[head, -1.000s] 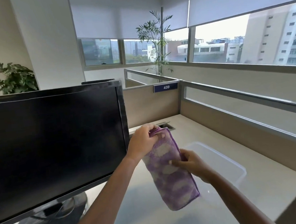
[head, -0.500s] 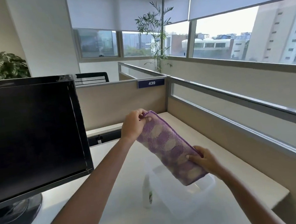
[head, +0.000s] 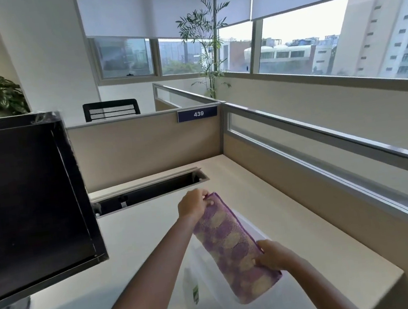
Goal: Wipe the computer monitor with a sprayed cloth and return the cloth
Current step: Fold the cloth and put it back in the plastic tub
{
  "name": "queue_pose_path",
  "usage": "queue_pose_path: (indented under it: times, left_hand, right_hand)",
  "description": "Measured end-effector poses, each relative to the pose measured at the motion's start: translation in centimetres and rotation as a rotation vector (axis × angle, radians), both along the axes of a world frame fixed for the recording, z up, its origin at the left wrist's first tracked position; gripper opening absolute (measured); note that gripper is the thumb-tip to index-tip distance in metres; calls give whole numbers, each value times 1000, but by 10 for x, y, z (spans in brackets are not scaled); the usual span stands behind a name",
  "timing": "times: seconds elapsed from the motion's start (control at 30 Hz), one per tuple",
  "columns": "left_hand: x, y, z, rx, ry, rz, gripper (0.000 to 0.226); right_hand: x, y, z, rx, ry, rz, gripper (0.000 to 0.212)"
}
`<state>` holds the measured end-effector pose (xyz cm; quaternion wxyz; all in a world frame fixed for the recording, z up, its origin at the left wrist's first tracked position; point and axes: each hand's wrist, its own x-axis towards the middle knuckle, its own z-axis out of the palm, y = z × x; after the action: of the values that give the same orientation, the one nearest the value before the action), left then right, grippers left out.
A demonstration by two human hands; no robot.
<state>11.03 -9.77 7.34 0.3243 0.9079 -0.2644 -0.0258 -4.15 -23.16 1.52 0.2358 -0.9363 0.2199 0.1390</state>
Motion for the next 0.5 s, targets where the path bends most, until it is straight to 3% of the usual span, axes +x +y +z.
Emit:
queue_pose_path:
  times: [0.23,0.37,0.5]
  left_hand:
    - [13,-20,-38,171,-6,-70,24]
    - [18,-21,-49,205,-42,-104,30]
    - [16,-19,-57,248,-106,-161,23]
  right_hand:
    - [11,0,-29,-229,79,23,34]
    - [10,7,-40,-326,-79,-50,35]
    - [26,22,-41,-435,-264,132,49]
